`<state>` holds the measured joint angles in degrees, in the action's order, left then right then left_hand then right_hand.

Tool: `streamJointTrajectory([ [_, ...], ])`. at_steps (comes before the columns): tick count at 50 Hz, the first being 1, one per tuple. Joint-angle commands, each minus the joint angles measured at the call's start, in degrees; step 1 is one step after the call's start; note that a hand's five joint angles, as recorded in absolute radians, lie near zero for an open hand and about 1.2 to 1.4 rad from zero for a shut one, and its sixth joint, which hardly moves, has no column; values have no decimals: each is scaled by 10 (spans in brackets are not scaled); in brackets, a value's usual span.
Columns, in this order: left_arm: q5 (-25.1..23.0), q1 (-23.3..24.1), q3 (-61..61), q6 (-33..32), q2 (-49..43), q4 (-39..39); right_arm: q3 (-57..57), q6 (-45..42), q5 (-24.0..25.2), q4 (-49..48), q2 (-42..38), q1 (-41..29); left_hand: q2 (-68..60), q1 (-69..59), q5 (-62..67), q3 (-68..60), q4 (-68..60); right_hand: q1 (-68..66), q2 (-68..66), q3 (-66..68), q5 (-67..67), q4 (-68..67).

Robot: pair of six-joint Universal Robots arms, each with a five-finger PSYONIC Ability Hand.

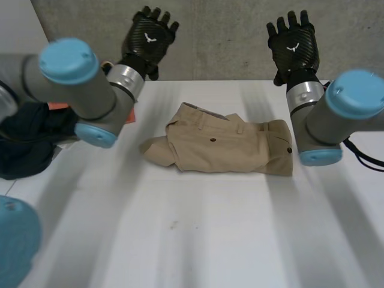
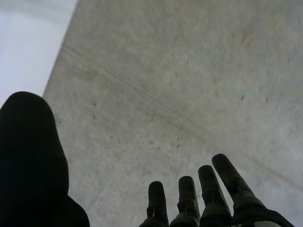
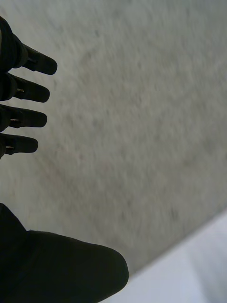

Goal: Fold the laundry.

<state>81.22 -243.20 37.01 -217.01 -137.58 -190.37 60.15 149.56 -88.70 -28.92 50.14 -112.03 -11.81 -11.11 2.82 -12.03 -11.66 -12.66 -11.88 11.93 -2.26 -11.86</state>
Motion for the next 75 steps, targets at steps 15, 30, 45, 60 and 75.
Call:
streamJointTrajectory([
  [15, 10, -4, 48, 111, -64, 392, 13, -59, 54, 321, -40, 4, -11, -18, 1, -9, -12, -74, -82, 81, -78, -82],
  [30, 103, 33, 8, 110, -64, 304, 134, -114, 30, 307, 48, 15, -682, -689, 672, -680, -683, -673, -681, 681, -677, -681],
  [45, 119, 33, 83, 100, 15, 188, 271, -42, 139, 519, 235, 20, -682, -689, 672, -680, -683, -625, -633, 632, -629, -633],
  [60, 105, 26, 149, 99, 74, 219, 118, -18, 94, 518, 231, 12, -585, -592, 575, -583, -587, -19, -27, 26, -23, -27],
  [75, 105, -75, 271, 101, 150, 228, -81, -27, 67, 382, -15, -129, -61, -68, 51, -59, -63, -29, -37, 36, -33, -37],
])
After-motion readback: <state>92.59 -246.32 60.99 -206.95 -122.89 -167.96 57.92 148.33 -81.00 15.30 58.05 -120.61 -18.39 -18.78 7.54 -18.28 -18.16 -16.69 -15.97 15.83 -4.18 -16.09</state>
